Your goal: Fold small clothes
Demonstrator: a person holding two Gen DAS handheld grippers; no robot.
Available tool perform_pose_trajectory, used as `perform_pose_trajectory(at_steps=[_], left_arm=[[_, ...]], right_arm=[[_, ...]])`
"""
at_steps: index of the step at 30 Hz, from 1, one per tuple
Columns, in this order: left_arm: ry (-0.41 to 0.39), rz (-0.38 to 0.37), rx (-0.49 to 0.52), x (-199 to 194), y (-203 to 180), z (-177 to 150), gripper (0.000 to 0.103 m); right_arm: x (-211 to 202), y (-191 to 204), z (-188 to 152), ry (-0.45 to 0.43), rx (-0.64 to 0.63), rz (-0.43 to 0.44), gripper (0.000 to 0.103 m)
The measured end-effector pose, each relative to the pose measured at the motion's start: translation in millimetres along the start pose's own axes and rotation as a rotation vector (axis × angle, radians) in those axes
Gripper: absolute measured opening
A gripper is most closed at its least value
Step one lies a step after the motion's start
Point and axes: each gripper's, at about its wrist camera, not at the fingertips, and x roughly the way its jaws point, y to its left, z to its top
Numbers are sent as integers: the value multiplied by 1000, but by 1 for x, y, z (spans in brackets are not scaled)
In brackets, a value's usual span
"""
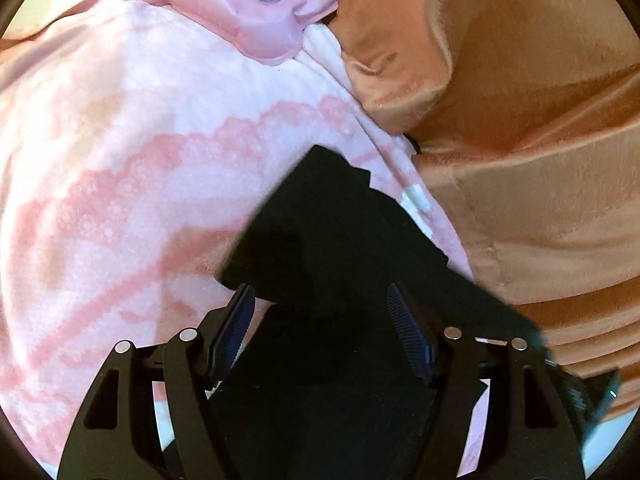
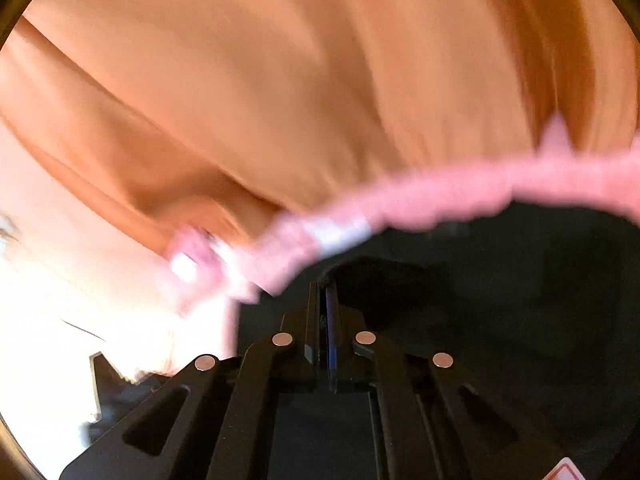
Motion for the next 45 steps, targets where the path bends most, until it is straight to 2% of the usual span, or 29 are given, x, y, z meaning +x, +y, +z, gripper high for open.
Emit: perform_pose_trajectory(at_steps=[1, 4, 7, 9, 11, 14, 17, 20, 21, 22, 25, 27, 28, 30, 31, 32, 34, 35, 36, 38, 39, 41, 43, 45], left_arm=[[2, -5, 0, -1, -1, 0, 66], [4, -12, 11, -2, -5, -5, 67], [39, -4, 25, 9, -11, -16, 67], [104, -24, 14, 21, -14, -30, 67], [163, -49, 0, 31, -16, -42, 67], [183, -54, -6, 43, -18, -49, 66], [121, -25, -24, 52, -12, -38, 60], [61, 3, 5, 52, -15, -28, 45], [38, 14, 15, 51, -15, -25, 36], [20, 20, 16, 50, -14, -21, 28], [26, 26, -25, 53, -4, -16, 18], [24, 40, -26, 54, -2, -15, 12], [22, 39, -23, 53, -2, -15, 9], [6, 17, -33, 43, -2, -13, 7], [-6, 9, -27, 38, -4, -13, 6], [-26, 13, -8, 32, -8, -13, 6], [-53, 58, 38, 28, -11, -15, 5], [-68, 93, 44, 29, -8, -17, 5], [-57, 113, 42, 32, -5, -18, 5], [-21, 121, 15, 39, 3, -21, 5], [-13, 116, 10, 40, 4, -23, 5], [-16, 114, 34, 37, 0, -23, 5], [-22, 119, 49, 35, -2, -21, 5], [-14, 123, 19, 34, 4, -19, 6]], right_arm=[[-20, 2, 7, -36, -14, -1, 3], [-76, -15, 12, -113, -63, -130, 3], [-91, -54, -4, -71, -24, -221, 3], [-89, -87, -18, -31, 20, -299, 3], [-84, -104, -22, -3, 29, -339, 3], [-79, -104, -22, 25, 29, -330, 3], [-77, -103, -24, 38, -10, -357, 3], [-67, -119, -27, 69, 39, -360, 5], [-60, -124, -30, 93, 53, -366, 11], [-54, -128, -33, 112, 59, -376, 12], [-35, -131, -39, 165, 75, -353, 19], [-27, -127, -38, 166, 73, -325, 15], [-24, -124, -37, 164, 63, -321, 4], [-34, -105, -26, 80, 34, -286, 3], [-45, -90, -18, 27, 16, -237, 3], [-65, -66, -7, -37, -12, -141, 3], [-95, -37, 1, -109, -89, -67, 2], [-104, -36, -1, -124, -132, -110, 2], [-100, -51, -7, -88, -118, -181, 2], [-77, -111, -24, 53, 35, -333, 2], [-71, -128, -30, 92, 84, -371, 2], [-70, -136, -32, 101, 128, -363, 2], [-78, -108, -23, 59, 42, -342, 2], [-73, -103, -25, 81, 1, -382, 2]])
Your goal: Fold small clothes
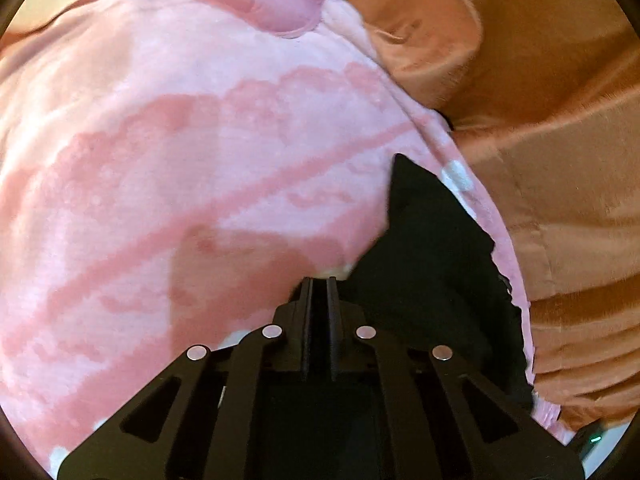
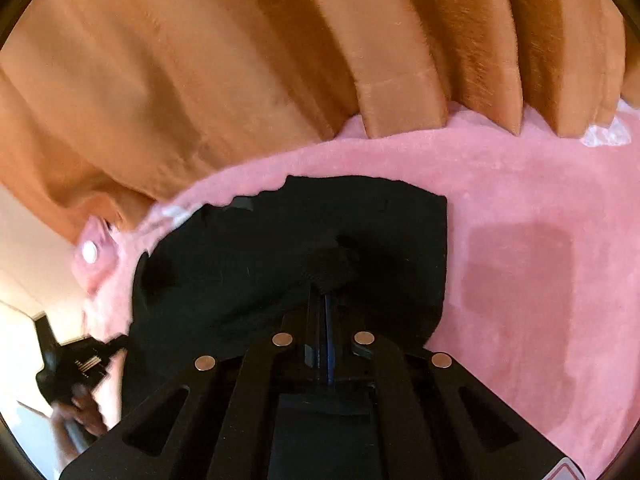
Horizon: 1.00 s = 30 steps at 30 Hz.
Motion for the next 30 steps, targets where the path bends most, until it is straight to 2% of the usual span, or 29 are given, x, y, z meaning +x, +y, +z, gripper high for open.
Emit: perform_pose_trajectory(at_steps=[2, 4, 5, 6, 7, 8, 10, 11, 12, 13, 14, 16, 19, 22, 24, 27, 28, 30], left_arm=[[32, -30, -34, -1, 4, 1, 5], [57, -73, -51, -3, 3, 1, 12], [70, -102, -52, -5, 2, 0, 16], [73, -115, -52, -6, 2, 0, 26], [78, -111, -49, -7, 1, 0, 34], [78, -108, -37, -5, -1, 2, 36], [82, -101, -30, 3, -1, 6, 32], [74, -95, -34, 3, 0, 6, 29], [66, -74, -29, 4, 0, 6, 17], [61, -62, -24, 3, 0, 5, 11], [56, -56, -24, 3, 1, 5, 8], [57, -52, -23, 2, 3, 4, 6], [59, -44, -6, 1, 3, 4, 6], [64, -41, -17, 0, 4, 4, 6], [66, -41, -13, 1, 3, 4, 6], [72, -49, -16, 0, 7, 7, 5], [73, -50, -22, -1, 9, 8, 5], [71, -48, -21, -2, 11, 9, 5]], right_arm=[[23, -20, -9, 111, 31, -47, 1], [23, -28, -9, 106, 66, -40, 0], [17, -24, 0, 90, 76, -78, 5], [7, -19, 4, 49, 69, -102, 17], [-7, -10, 8, -11, 45, -135, 19], [-18, 6, 13, -62, -10, -161, 20], [-24, 39, 15, -100, -98, -118, 20], [-17, 63, 14, -74, -143, -39, 20], [-7, 81, 13, -44, -175, 15, 20], [15, 114, 11, 9, -237, 78, 20], [34, 137, 10, 40, -285, 107, 20], [70, 175, 12, 84, -350, 141, 23], [129, 219, 22, 189, -368, 184, 27], [180, 254, 30, 259, -342, 194, 27], [195, 267, 26, 274, -356, 172, 28], [205, 281, 21, 260, -407, 156, 1], [210, 289, 19, 259, -411, 171, 1], [198, 305, 22, 228, -397, 277, 1]])
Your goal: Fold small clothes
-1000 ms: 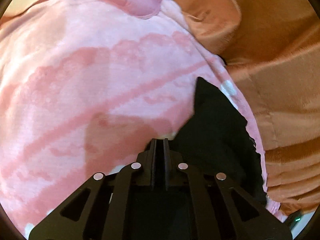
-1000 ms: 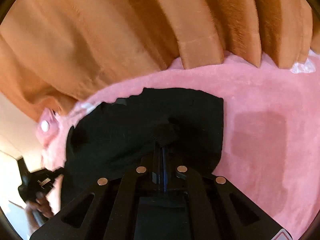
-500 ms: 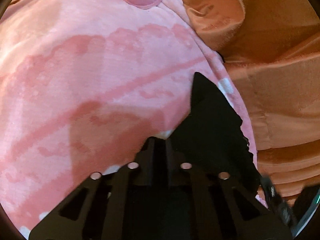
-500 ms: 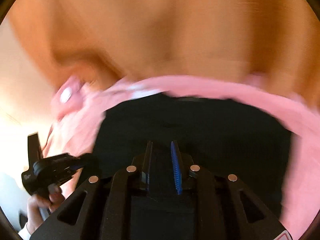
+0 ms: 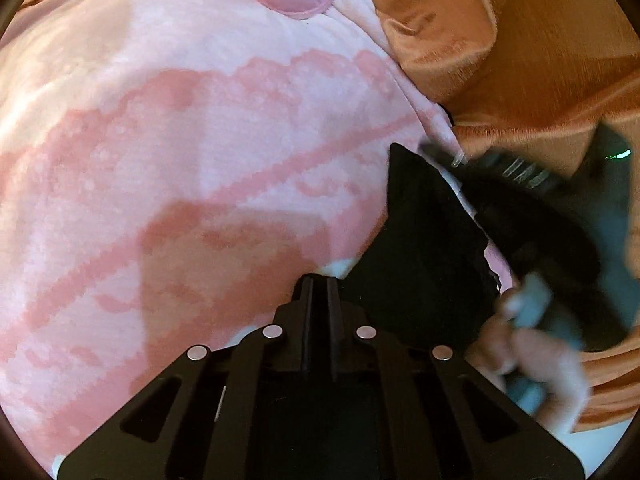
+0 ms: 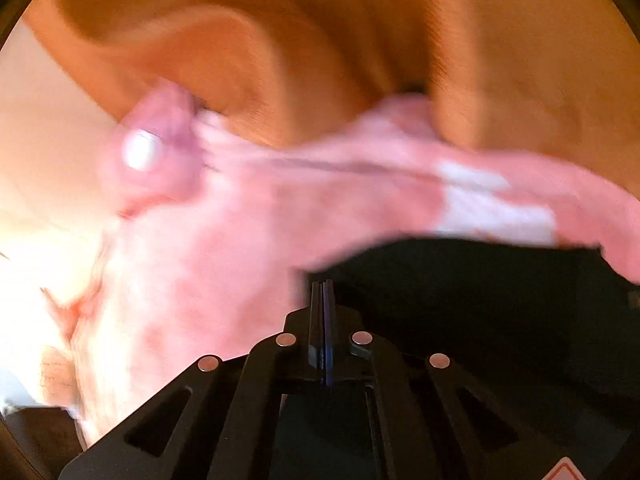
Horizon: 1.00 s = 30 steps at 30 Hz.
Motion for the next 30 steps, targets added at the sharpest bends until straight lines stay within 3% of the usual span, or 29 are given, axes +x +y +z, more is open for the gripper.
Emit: perform_pose_trajectory(at_steps=[3, 6, 8, 9, 10, 11, 15, 18, 20, 21, 22, 24, 26, 30], left_arm=[[-23, 16, 19, -1, -1, -2, 5], [-23, 16, 27, -1, -1, -4, 5], [-17, 8, 15, -1, 0, -4, 5], [-17, 10, 17, -2, 0, -5, 5], [-18, 13, 17, -2, -1, -6, 5], [-21, 17, 18, -2, -2, -7, 5], [-34, 33, 27, -4, -5, -12, 5], [-35, 36, 31, -3, -5, -13, 5], [-35, 34, 25, -4, -4, -12, 5], [-36, 34, 20, -6, -2, -12, 5], [-37, 33, 15, -7, -2, -10, 5], [-72, 89, 22, -15, 0, -9, 0], [-95, 120, 19, -16, 7, -3, 0], [-68, 92, -16, -15, 12, -1, 0]], right_arm=[[2, 24, 9, -45, -30, 56, 1], [14, 28, 12, -11, -61, -23, 2], [-9, 16, 12, -84, -62, -63, 10], [-20, 7, 12, -106, -66, -94, 27], [-29, 0, 12, -119, -68, -127, 54], [-32, -10, 13, -115, -66, -155, 59], [-25, -31, 9, -31, -51, -137, 59], [8, -20, 6, 38, -80, -131, 59], [25, -9, -1, 72, -129, -188, 53], [30, 2, -2, 71, -181, -192, 4], [32, 7, 0, 100, -178, -136, 5], [18, 22, 7, 35, -169, -42, 5], [18, 38, 13, 8, -183, -19, 5], [58, 41, 11, 93, -162, -21, 6]])
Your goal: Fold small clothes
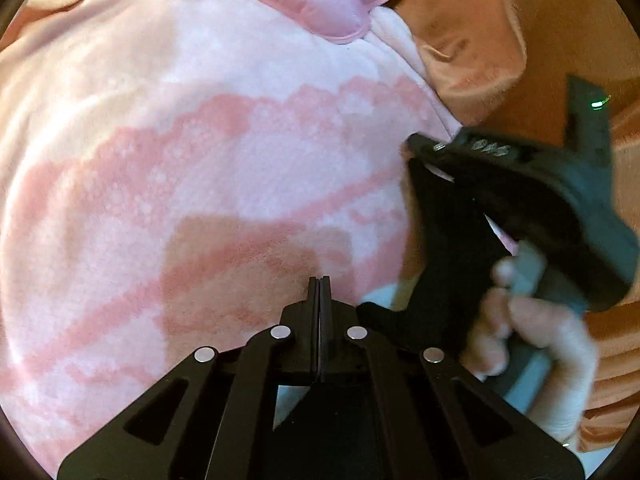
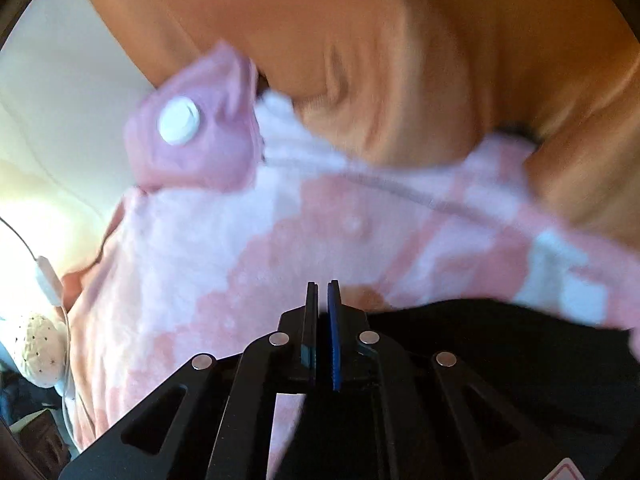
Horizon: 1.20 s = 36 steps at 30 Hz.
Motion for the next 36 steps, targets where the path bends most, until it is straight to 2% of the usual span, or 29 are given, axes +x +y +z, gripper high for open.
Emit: perform_pose_trajectory(at_steps=[1, 3, 5, 6, 7, 8, 11, 12, 13, 15, 17, 20, 22, 23, 24, 25, 28, 31, 32, 33, 34, 36], left_arm=[[-3, -23, 14, -3, -4, -2, 0], [-5, -94, 69, -12, -21, -9, 0], [27, -144, 147, -11, -39, -15, 3], [47, -152, 177, -8, -46, -17, 10], [60, -147, 192, -4, -50, -19, 14], [74, -135, 199, 2, -50, -22, 14], [97, -121, 203, 15, -49, -22, 13], [91, -111, 223, 15, -51, -22, 10], [85, -98, 245, 16, -55, -21, 3], [81, -87, 264, 18, -58, -19, 3], [96, -101, 243, 19, -54, -14, 2], [84, -100, 225, 12, -47, -10, 2], [70, -94, 224, 10, -44, -4, 2], [61, -88, 219, 9, -42, 0, 2], [55, -82, 216, 9, -41, 3, 2], [50, -73, 217, 10, -40, 5, 2], [33, -52, 213, 9, -34, 14, 0], [18, -39, 200, 3, -28, 20, 0], [16, -31, 206, 2, -27, 21, 0], [21, -23, 209, 4, -27, 21, 0], [31, -22, 209, 5, -26, 20, 0], [65, -41, 213, 6, -27, 14, 0]], right_arm=[[2, -3, -2, 5, 18, -3, 6], [-23, -9, -7, -79, 58, 9, 11], [-79, -30, -26, -190, 117, 30, 20], [-102, -41, -37, -228, 137, 3, 31], [-137, -59, -58, -269, 155, -77, 40], [-157, -71, -74, -283, 159, -142, 43], [-218, -130, -148, -282, 231, -356, 46], [-229, -148, -168, -272, 284, -379, 47], [-239, -168, -191, -256, 355, -381, 47], [-246, -209, -230, -236, 531, -339, 47], [-246, -228, -248, -270, 607, -256, 47], [-239, -236, -240, -312, 629, -165, 47], [-226, -230, -225, -325, 614, -138, 47], [-225, -231, -221, -320, 605, -145, 47], [-223, -232, -219, -313, 593, -142, 33], [-219, -230, -217, -305, 575, -121, 7], [-237, -219, -217, -323, 561, -79, 4], [-286, -190, -221, -406, 500, -30, 4], [-301, -183, -227, -431, 485, -40, 4], [-307, -181, -232, -433, 475, -92, 4], [-302, -187, -238, -393, 476, -201, 4], [-275, -213, -253, -281, 551, -269, 4]])
